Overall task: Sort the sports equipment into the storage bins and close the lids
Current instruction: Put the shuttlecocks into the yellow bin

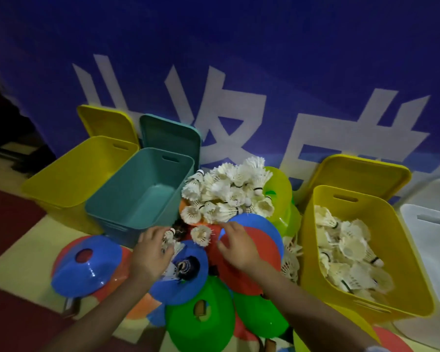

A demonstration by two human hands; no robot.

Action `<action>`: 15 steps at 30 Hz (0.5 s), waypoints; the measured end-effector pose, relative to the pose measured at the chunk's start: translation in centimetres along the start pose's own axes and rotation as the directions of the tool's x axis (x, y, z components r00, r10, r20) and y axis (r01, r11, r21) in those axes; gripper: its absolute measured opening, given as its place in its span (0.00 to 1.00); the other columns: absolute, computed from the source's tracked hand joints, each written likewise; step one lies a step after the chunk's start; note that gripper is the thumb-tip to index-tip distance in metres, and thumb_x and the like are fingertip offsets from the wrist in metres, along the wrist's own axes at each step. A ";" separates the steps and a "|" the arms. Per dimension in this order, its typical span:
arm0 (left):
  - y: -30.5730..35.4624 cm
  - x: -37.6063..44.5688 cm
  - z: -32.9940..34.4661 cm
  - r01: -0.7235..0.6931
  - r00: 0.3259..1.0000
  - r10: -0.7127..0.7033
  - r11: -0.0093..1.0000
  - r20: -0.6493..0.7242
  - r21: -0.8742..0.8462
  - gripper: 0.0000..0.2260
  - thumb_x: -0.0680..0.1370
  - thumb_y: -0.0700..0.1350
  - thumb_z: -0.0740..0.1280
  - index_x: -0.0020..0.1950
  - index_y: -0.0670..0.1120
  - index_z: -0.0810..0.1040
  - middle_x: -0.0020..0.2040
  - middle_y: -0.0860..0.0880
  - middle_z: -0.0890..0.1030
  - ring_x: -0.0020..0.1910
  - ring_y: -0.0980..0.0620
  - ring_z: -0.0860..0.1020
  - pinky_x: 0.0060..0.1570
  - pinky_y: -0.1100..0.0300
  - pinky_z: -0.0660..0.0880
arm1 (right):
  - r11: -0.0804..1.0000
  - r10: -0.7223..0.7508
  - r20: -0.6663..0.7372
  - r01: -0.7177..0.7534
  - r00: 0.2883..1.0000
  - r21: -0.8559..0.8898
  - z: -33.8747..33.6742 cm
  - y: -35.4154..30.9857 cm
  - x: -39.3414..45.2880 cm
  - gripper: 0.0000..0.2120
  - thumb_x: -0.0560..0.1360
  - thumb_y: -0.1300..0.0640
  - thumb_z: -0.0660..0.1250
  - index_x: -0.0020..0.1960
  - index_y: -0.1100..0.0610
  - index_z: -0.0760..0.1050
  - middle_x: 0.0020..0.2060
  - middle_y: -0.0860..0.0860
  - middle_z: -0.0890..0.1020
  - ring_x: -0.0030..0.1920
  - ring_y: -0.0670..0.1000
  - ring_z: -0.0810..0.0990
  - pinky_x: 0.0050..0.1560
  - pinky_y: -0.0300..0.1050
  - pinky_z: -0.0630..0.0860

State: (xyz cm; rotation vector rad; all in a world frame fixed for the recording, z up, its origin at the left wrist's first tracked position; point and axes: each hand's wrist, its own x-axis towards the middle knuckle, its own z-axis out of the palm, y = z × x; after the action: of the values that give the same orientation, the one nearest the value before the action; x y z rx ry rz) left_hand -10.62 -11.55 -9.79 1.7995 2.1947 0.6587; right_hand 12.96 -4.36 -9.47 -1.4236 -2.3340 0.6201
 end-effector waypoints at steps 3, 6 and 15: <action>-2.3 -1.5 0.2 0.069 0.998 -0.069 0.993 0.002 -0.091 0.20 0.75 0.47 0.69 0.67 0.47 0.73 0.59 0.45 0.74 0.59 0.44 0.74 0.54 0.55 0.72 | 0.994 -0.016 0.037 0.020 0.999 -0.112 2.5 -2.1 1.3 0.31 0.75 0.50 0.63 0.75 0.54 0.57 0.67 0.57 0.67 0.66 0.58 0.67 0.59 0.50 0.71; -3.4 -2.6 0.6 0.130 0.991 -0.129 0.980 0.020 -0.149 0.24 0.75 0.49 0.69 0.70 0.48 0.69 0.62 0.46 0.73 0.60 0.48 0.73 0.50 0.62 0.69 | 0.970 0.001 0.102 0.024 0.995 -0.241 4.4 -3.4 2.8 0.36 0.75 0.47 0.63 0.77 0.54 0.50 0.70 0.58 0.63 0.69 0.60 0.63 0.63 0.53 0.69; -1.9 0.3 4.4 0.446 0.869 -0.495 0.774 0.010 -0.450 0.28 0.66 0.60 0.75 0.57 0.46 0.72 0.51 0.48 0.77 0.52 0.46 0.77 0.46 0.55 0.74 | 0.892 0.097 0.235 0.021 0.967 -0.452 6.9 -4.5 5.6 0.40 0.76 0.46 0.62 0.78 0.53 0.42 0.74 0.58 0.57 0.71 0.60 0.61 0.66 0.53 0.68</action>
State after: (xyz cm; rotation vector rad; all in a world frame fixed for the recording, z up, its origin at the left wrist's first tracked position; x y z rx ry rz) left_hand -10.36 -10.69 -14.49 0.9534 2.2010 1.0407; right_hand 3.73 -2.44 -12.60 -1.6693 -2.7923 0.2846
